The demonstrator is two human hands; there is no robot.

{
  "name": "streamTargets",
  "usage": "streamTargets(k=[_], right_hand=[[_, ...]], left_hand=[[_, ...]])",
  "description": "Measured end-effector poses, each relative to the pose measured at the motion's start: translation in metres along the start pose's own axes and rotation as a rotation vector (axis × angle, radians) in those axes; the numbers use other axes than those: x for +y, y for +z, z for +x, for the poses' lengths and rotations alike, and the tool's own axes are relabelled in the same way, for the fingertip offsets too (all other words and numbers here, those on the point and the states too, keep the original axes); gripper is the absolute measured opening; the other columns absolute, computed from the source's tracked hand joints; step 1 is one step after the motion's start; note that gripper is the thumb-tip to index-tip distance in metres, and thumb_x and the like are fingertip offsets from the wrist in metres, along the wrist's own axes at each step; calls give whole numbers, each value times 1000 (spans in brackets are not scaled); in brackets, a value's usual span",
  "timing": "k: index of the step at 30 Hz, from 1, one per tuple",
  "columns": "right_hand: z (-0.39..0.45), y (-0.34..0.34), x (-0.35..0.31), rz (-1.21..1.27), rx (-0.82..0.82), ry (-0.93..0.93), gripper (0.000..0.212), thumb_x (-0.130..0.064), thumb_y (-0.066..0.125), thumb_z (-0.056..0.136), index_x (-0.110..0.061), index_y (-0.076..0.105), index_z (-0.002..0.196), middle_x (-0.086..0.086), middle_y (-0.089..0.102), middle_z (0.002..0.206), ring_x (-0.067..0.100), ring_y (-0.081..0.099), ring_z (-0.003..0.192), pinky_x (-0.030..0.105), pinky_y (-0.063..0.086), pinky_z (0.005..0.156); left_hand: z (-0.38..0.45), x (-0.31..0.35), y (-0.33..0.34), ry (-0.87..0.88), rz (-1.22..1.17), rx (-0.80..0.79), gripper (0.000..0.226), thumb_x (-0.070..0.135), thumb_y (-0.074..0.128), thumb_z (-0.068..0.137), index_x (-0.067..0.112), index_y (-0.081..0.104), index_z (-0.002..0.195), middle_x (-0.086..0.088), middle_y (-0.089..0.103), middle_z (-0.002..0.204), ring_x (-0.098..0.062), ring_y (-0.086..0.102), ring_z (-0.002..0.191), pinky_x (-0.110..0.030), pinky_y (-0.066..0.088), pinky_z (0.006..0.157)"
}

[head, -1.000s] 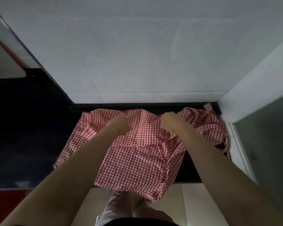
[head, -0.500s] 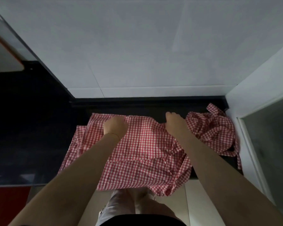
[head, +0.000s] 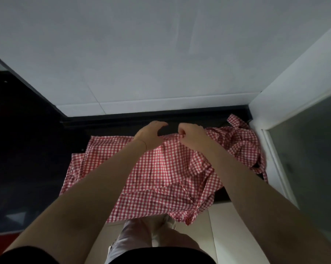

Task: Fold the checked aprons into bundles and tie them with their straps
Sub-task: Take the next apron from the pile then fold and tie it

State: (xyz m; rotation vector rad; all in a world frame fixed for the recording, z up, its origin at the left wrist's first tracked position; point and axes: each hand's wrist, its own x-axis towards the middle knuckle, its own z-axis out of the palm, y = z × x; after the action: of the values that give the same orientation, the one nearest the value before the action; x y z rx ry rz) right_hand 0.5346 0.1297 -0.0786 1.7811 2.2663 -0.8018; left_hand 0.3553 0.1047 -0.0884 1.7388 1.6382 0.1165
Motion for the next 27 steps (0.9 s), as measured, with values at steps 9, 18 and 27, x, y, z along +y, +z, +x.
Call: streamTargets(k=[9,18,27], right_hand=[[-23,-50,19,-362,30,-34,10,-14,50,94,-21,55,99,0,59,97,25,50,105,45,30,103],[-34,-114,29,4,-425,333,42,-10,73,86,4,63,125,16,71,99,19,67,68,27,56,66],[-58,-162,-17,315,935,-5,19,-4,61,80,-17,47,82,9,54,87,24,50,82,29,29,69]], left_hand=[[-2,20,-44,-262,257,-358,43,11,64,91,1,54,132,-14,64,116,-16,67,63,-22,53,52],[-27,21,-104,-375,255,277,26,11,48,95,-1,66,108,-19,67,113,-34,63,106,-37,50,85],[-83,51,-159,63,-68,1110,31,5,40,99,-2,54,125,-22,48,140,-38,48,126,-43,40,102]])
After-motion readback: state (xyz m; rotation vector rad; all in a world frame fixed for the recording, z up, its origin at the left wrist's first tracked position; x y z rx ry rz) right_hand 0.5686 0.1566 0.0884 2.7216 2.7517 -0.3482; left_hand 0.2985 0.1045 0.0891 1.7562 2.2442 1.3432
